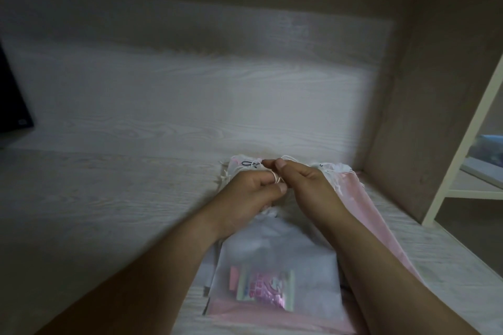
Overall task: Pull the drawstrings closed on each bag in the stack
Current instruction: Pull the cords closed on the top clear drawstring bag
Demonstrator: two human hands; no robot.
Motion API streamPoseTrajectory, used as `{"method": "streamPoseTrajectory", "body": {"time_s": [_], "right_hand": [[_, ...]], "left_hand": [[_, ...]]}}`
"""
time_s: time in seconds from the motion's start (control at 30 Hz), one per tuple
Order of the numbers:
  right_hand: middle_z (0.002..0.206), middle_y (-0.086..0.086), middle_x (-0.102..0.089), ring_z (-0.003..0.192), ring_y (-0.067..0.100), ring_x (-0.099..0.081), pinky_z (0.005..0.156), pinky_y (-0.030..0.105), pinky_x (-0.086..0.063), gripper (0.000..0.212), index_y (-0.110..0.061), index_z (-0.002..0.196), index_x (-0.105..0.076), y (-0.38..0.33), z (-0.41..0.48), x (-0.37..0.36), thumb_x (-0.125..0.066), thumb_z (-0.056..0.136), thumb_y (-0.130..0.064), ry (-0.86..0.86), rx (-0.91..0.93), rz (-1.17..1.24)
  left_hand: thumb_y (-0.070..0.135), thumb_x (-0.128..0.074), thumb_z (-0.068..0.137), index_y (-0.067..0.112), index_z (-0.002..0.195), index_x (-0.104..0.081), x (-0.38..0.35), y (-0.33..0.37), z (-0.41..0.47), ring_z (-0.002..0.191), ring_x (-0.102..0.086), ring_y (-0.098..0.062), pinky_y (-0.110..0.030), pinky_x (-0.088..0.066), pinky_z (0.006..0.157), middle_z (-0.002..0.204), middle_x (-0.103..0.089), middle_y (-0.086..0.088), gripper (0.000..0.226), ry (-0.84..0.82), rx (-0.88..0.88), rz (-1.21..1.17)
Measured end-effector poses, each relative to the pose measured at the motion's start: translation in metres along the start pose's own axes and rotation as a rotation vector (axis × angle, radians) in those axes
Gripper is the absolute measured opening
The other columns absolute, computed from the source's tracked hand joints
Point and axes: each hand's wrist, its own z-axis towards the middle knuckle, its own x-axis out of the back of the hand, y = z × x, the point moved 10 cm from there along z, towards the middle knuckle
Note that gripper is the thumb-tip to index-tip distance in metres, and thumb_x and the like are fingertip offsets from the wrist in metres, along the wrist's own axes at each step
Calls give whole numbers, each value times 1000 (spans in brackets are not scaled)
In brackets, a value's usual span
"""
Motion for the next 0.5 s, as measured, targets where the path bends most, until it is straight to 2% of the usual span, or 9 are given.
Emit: {"method": "streamPoseTrajectory", "body": {"time_s": [0.07, 0.13, 0.23, 0.3, 0.37, 0.43, 0.5], "right_hand": [[108, 6, -81, 95, 15, -78, 79, 22, -60, 28, -13, 118, -78, 3, -3, -4, -55, 107, -26, -51, -65, 106], [109, 10, -80, 92, 20, -78, 76, 24, -61, 29, -14, 122, -76, 5, -8, -10, -55, 106, -26, -119, -120, 187], [110, 14, -79, 95, 25, -77, 83, 29, -62, 32, -16, 125, -75, 9, -8, -12, -53, 107, -30, -143, -152, 184], [113, 15, -78, 105, 27, -75, 98, 38, -58, 37, -15, 123, -75, 13, -4, -11, -52, 107, -38, -126, -145, 155], [108, 19, -78, 107, 33, -74, 105, 48, -53, 41, -10, 107, -78, 18, -2, -10, -54, 105, -44, -114, -139, 144], [103, 22, -77, 101, 32, -74, 103, 49, -53, 39, -2, 97, -74, 23, -2, -10, -62, 101, -39, -129, -135, 98], [104, 26, -76, 94, 30, -71, 96, 43, -53, 27, 4, 94, -68, 27, -5, -10, -67, 99, -22, -153, -142, 56]], "left_hand": [[5, -57, 103, 3, 80, -61, -4, 0, 0, 56, -46, 2, -15, -35, 58, 59, -54, 12, 24, -37, 26, -27], [0, -52, 104, 12, 82, -62, -11, 0, -2, 51, -52, 9, -5, -37, 55, 52, -58, 19, 27, -59, 52, -25], [0, -50, 104, 5, 88, -64, -11, 0, -2, 44, -49, 7, -5, -36, 51, 49, -57, 16, 21, -48, 71, -138], [2, -50, 105, 9, 82, -63, -7, -3, -1, 42, -44, 4, -11, -35, 49, 50, -55, 14, 27, -3, 84, -203], [4, -50, 105, 11, 80, -64, 2, -3, -1, 39, -40, 3, -13, -33, 45, 48, -52, 13, 29, 85, 91, -256], [0, -48, 104, 1, 88, -61, 9, -1, -4, 34, -45, 3, -9, -35, 39, 43, -53, 10, 21, 151, 103, -313], [0, -51, 103, -3, 98, -62, 14, -4, -6, 35, -46, 3, -9, -36, 40, 50, -57, 6, 12, 195, 129, -338]]}}
